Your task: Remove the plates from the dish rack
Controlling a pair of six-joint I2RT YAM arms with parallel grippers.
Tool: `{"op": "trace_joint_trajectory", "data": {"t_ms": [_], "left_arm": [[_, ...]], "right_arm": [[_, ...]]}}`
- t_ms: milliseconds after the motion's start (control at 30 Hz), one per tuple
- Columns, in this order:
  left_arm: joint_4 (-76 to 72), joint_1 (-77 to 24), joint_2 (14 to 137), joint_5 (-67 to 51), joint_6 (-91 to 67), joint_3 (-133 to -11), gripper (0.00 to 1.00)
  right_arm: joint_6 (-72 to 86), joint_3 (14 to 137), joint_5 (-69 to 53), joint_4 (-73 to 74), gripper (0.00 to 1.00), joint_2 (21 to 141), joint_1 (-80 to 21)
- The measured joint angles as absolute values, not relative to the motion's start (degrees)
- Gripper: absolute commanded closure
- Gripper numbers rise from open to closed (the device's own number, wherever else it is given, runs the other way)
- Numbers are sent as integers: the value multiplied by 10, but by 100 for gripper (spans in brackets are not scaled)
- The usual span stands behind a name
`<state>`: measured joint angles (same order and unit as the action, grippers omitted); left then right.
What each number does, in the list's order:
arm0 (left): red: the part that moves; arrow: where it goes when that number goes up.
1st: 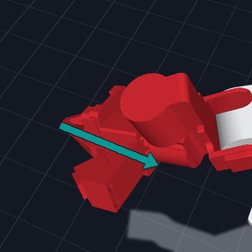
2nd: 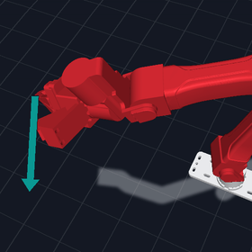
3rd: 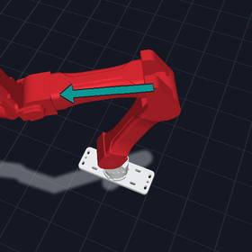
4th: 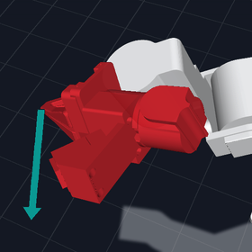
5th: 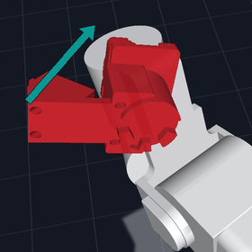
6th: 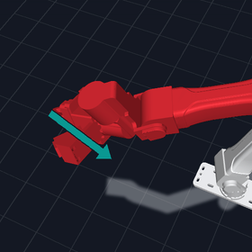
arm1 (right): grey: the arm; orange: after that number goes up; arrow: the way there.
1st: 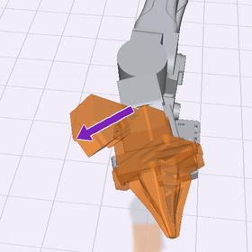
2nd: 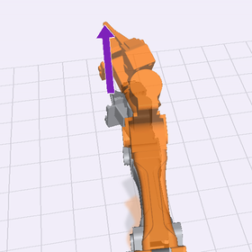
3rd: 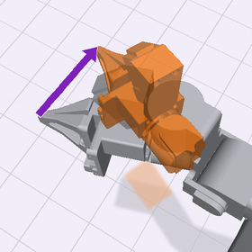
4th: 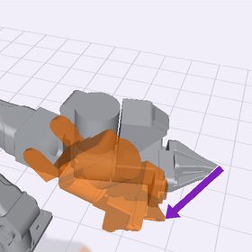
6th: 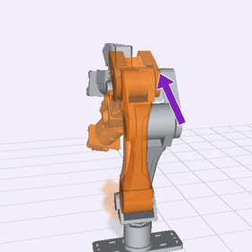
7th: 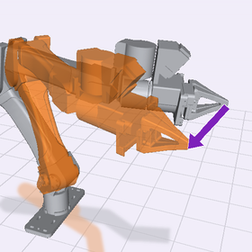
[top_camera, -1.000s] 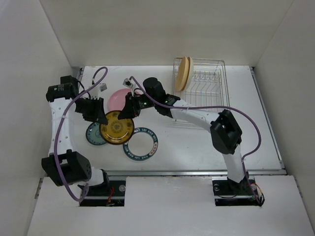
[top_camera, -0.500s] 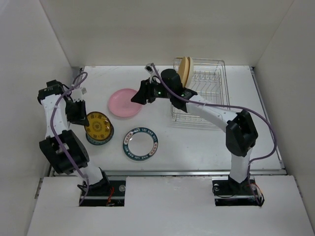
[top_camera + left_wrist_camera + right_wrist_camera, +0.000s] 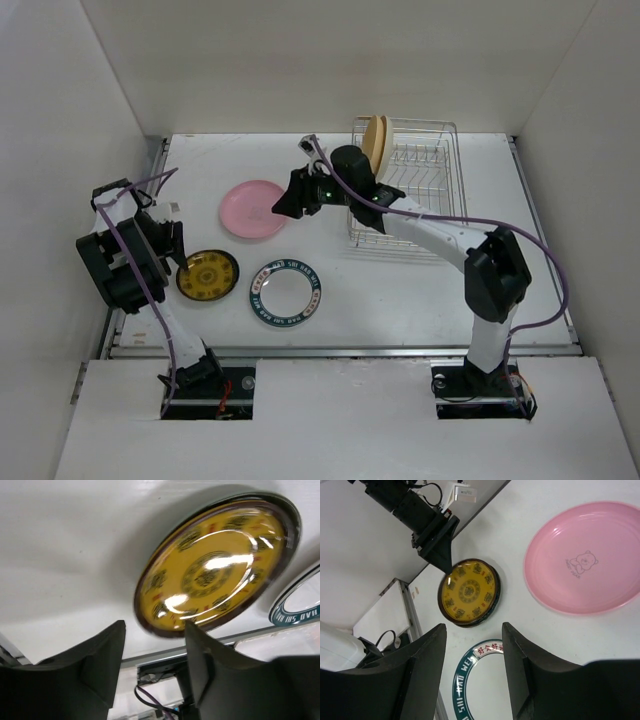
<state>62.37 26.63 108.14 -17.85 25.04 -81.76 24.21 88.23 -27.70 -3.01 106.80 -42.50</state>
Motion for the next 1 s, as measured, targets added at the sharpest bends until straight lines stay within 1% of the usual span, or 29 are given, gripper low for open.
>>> {"op": "trace_joint_trajectory", "data": {"t_ms": [33,133,233,333,433,533,600,700,800,900,1000], "left_arm": [[624,267,1082,-173,251,-818,46],[625,267,1082,-160,250,-818,36],[626,267,1082,-156,250,-818,36],[628,267,1082,-155,250,-818,36],[632,267,1082,-155,250,-818,35],[634,267,1075,-156,250,-818,35],[635,267,1060,-158,249,-818,35],[634,267,1019,-161,247,-818,35],[635,267,984,-166,245,-825,35],[637,267,975,-172,244,-839,35],[639,267,977,-178,243,-840,35]], "right_arm": [[242,882,-277,-30,46,1067,-425],[239,881,-274,-27,46,1061,-424],[235,881,-255,-6,46,1044,-423],[232,888,-206,36,41,1022,-418],[232,927,-110,98,41,1012,-401],[230,999,24,163,41,1017,-368],[228,1050,110,192,45,1027,-339],[226,1133,213,223,49,1064,-290],[225,1172,273,234,51,1104,-256],[224,1197,312,247,52,1153,-234],[223,1221,311,262,52,1208,-221]]}}
